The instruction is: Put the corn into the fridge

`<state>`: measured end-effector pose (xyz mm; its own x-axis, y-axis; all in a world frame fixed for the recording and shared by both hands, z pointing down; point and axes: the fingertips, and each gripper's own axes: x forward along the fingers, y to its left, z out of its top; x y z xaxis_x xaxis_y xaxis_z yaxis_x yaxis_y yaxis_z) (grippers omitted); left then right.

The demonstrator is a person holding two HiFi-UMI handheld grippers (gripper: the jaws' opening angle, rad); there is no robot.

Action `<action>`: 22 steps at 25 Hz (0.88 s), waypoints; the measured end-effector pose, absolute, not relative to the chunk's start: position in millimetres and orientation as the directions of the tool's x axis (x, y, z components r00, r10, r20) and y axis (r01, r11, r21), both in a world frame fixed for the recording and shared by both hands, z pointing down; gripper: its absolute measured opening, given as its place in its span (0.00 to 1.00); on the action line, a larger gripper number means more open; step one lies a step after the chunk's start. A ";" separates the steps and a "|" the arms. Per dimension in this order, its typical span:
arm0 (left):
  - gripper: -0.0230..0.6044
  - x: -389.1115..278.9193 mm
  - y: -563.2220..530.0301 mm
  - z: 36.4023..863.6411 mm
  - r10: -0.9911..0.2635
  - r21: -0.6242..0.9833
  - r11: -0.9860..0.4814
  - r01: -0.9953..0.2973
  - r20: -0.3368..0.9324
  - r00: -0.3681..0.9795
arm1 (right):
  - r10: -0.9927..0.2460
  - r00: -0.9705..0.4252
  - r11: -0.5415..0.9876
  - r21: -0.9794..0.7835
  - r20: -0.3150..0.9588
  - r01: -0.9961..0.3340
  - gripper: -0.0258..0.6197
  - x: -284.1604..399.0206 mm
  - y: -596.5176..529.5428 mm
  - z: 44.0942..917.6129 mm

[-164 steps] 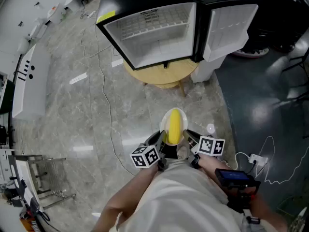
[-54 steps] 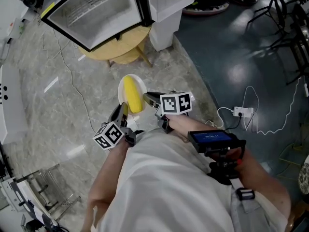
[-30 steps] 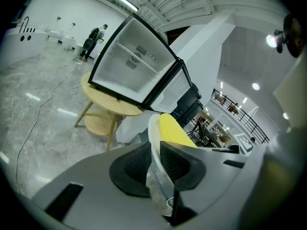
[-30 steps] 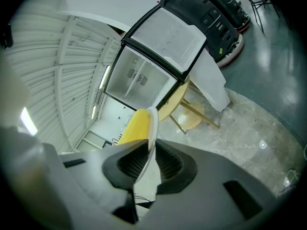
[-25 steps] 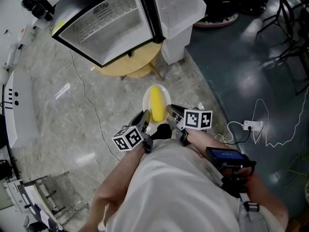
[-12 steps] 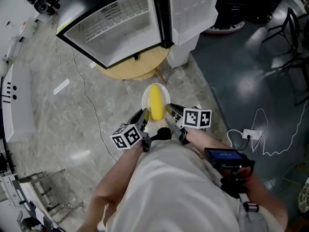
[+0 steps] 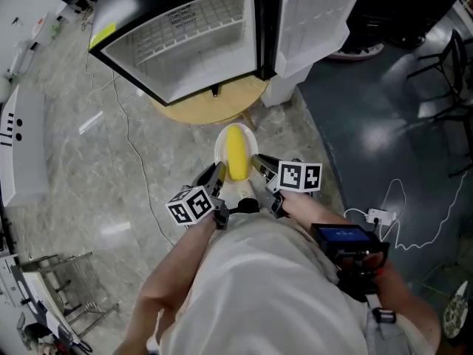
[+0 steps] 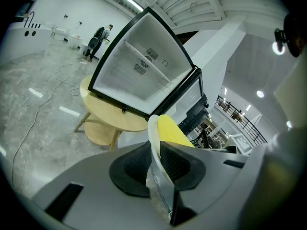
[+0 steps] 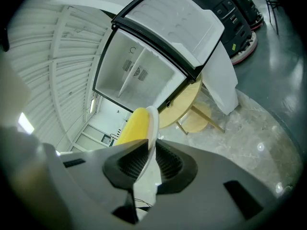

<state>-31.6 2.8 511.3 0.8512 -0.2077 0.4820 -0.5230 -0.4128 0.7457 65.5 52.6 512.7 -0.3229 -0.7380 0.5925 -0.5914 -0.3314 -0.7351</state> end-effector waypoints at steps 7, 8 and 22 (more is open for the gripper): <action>0.13 -20.4 -24.1 518.4 -0.205 0.751 -0.404 -0.522 0.482 0.852 | -0.732 -0.325 -0.327 -0.728 0.598 -0.603 0.12 77.3 24.4 516.5; 0.13 -18.4 -27.9 518.9 -0.202 0.753 -0.403 -0.520 0.481 0.853 | -0.734 -0.322 -0.326 -0.726 0.598 -0.605 0.12 79.6 20.1 516.2; 0.13 -10.4 -97.5 518.4 -0.222 0.751 -0.418 -0.511 0.461 0.859 | -0.745 -0.320 -0.297 -0.720 0.586 -0.627 0.12 88.4 -51.3 515.0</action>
<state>-10.4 -97.5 518.4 0.8590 -0.2221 0.4613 -0.5113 -0.4182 0.7508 88.4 -51.3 515.0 -0.3201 -0.7448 0.5855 -0.6271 -0.2967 -0.7202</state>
